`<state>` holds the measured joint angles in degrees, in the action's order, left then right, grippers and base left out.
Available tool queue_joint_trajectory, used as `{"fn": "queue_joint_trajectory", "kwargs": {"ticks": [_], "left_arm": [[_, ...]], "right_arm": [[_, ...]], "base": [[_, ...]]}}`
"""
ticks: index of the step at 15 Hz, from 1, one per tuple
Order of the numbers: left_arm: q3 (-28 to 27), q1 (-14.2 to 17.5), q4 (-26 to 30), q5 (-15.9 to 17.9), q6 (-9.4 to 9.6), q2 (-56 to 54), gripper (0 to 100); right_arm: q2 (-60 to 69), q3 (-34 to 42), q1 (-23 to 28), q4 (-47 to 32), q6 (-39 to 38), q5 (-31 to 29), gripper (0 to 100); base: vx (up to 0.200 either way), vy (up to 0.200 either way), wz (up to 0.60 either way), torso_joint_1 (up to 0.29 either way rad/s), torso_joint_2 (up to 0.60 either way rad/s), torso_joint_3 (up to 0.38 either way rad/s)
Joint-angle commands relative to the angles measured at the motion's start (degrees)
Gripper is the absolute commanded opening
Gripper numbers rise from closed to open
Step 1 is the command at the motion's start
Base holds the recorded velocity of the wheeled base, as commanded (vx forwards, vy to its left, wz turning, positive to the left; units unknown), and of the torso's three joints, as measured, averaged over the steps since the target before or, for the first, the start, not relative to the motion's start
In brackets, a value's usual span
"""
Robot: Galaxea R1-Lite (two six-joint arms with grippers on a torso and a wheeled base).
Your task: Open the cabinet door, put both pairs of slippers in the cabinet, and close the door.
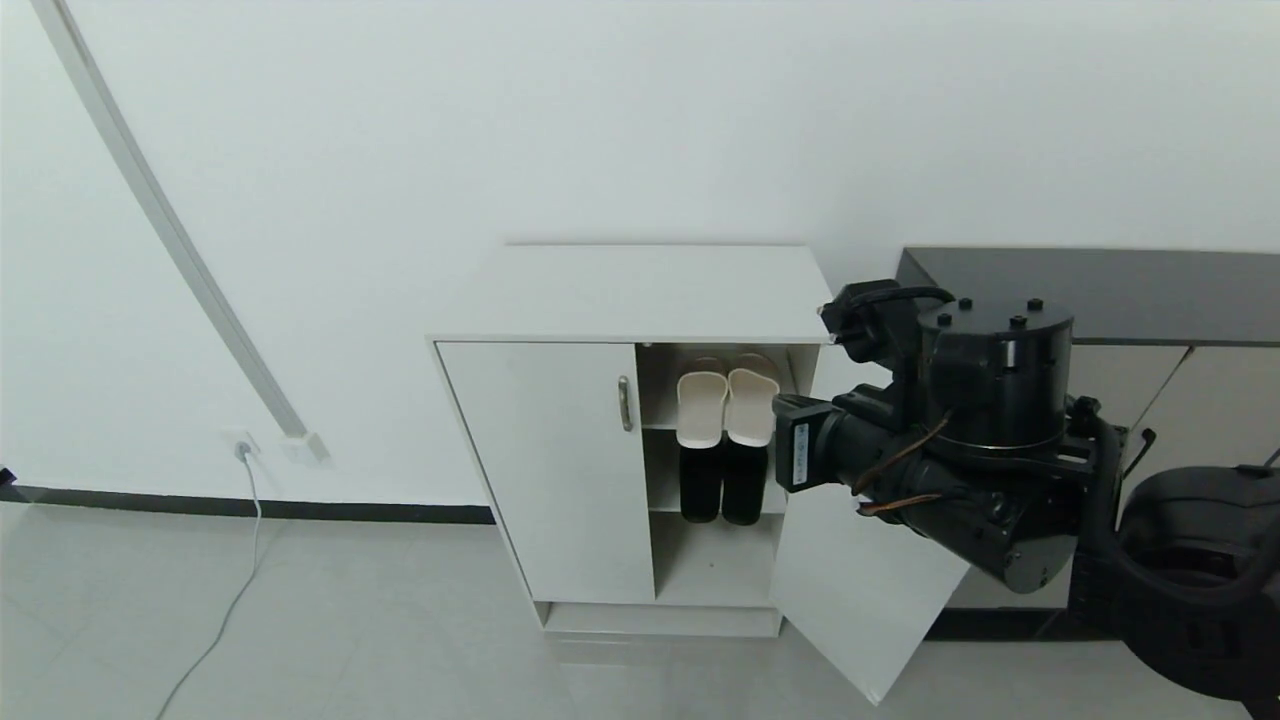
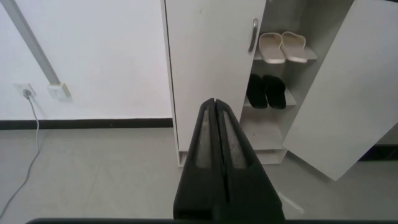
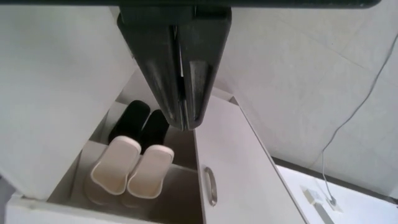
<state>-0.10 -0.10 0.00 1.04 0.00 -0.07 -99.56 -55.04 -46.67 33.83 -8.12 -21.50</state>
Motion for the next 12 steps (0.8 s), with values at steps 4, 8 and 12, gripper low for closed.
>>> {"fn": "queue_joint_trajectory", "kwargs": {"ticks": [4,8,12], "left_arm": [[0.01,0.01,0.00,0.02,0.00,0.07,0],[0.01,0.01,0.00,0.02,0.00,0.07,0],[0.01,0.01,0.00,-0.07,-0.09,0.07,0]], "right_arm": [[-1.07,0.11,0.00,0.01,0.65,-0.03,0],[-1.25,0.20,0.17,0.01,0.74,-0.03,0],[-1.34,0.55,0.17,0.01,0.74,-0.03,0]], "base": [[0.000,0.000,0.00,0.205,-0.45,-0.249],[0.000,0.000,0.00,0.013,-0.02,-0.013],[0.000,0.000,-0.60,0.002,0.00,0.001]]}}
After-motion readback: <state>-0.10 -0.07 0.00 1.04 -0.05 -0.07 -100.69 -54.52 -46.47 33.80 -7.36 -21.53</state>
